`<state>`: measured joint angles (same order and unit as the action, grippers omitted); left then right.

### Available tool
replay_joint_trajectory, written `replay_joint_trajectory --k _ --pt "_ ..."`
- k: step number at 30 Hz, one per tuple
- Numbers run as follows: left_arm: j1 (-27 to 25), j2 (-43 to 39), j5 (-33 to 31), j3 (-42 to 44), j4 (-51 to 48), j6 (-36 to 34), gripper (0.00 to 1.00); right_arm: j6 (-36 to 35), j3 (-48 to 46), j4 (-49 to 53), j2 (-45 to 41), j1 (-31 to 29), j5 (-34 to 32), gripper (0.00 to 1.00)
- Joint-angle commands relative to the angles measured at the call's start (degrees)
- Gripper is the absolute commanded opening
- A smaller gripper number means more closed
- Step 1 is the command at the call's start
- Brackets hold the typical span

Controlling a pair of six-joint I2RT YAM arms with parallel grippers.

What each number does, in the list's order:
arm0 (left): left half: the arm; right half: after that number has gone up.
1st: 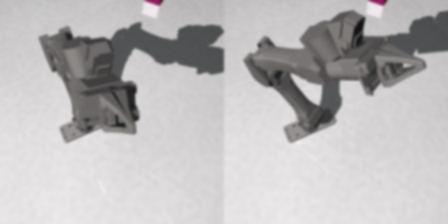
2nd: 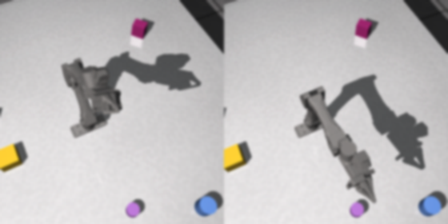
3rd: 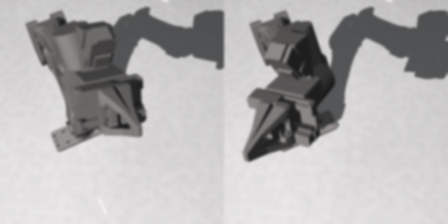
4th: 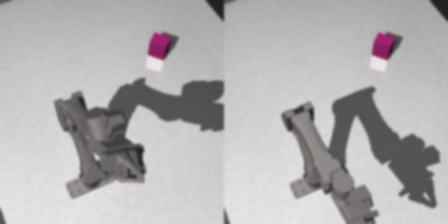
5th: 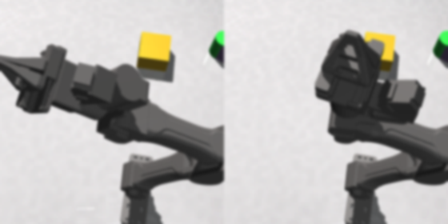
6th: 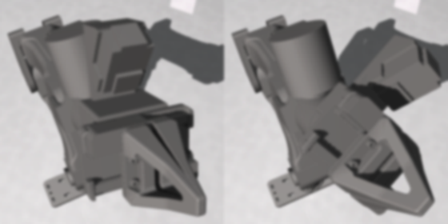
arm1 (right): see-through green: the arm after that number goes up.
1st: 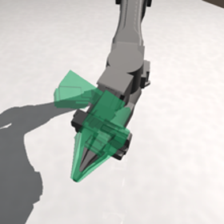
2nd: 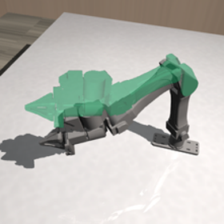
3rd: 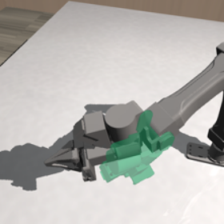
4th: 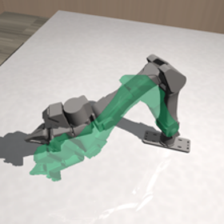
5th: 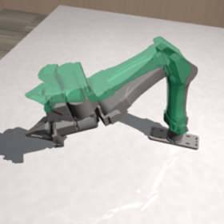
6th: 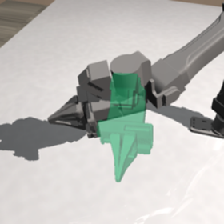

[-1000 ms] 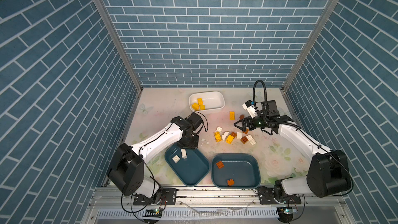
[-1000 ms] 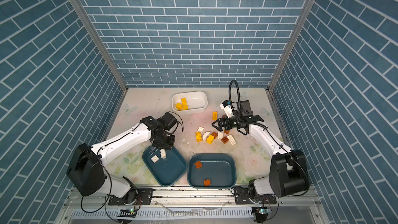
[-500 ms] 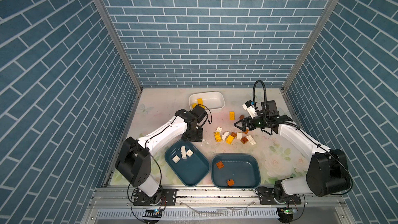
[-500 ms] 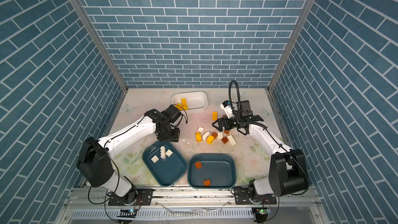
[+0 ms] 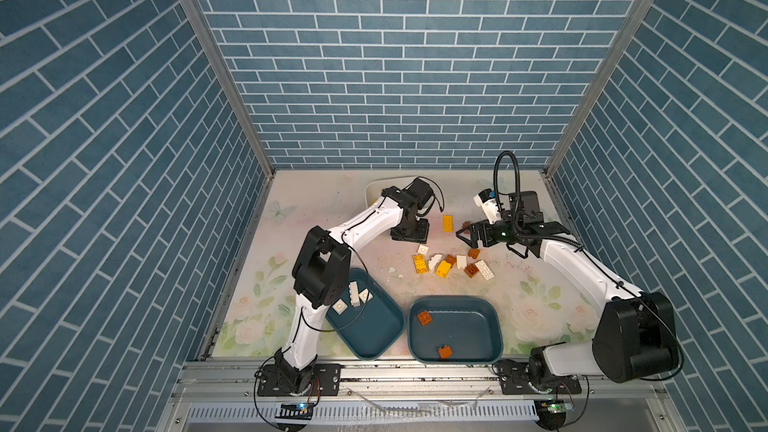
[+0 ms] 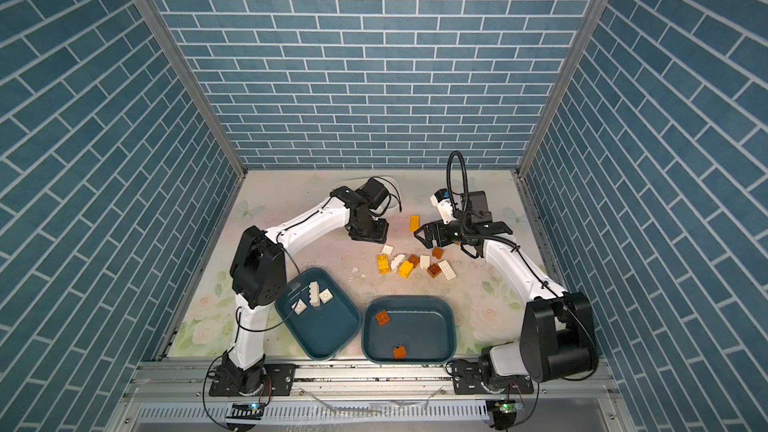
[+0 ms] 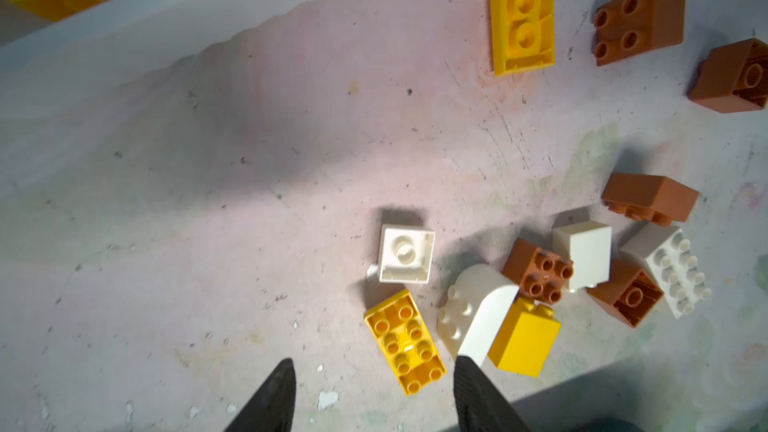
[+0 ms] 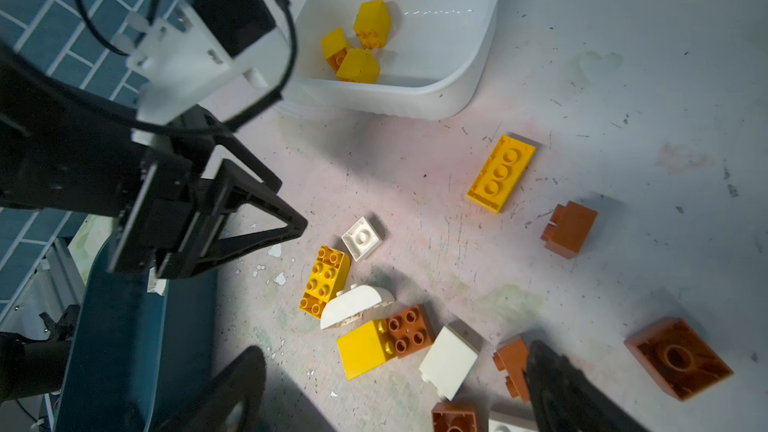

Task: Sort the legos into containers by color

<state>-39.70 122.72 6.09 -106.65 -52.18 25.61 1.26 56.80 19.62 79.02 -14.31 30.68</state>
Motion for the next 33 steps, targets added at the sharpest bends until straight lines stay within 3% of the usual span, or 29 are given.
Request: replay_joint_trajectory --k 1,18,28,33 --pt "-0.9 3.8 -2.1 -2.7 0.0 -2.0 0.62 0.4 -1.5 -0.2 -2.4 0.5 -1.7 0.98" --pt "-3.9 12.0 -6.3 -6.1 1.1 -4.9 0.58 -0.1 -4.1 1.8 -5.6 2.1 -2.3 0.98" --pt "-4.6 13.1 -10.9 -7.1 -1.2 -7.7 0.31 -0.8 -3.7 2.6 -5.7 2.4 -2.3 0.98" --pt "-3.9 9.5 -11.5 -6.3 -2.8 -8.3 0.28 -0.9 -3.4 2.7 -5.6 2.6 -2.1 0.98"
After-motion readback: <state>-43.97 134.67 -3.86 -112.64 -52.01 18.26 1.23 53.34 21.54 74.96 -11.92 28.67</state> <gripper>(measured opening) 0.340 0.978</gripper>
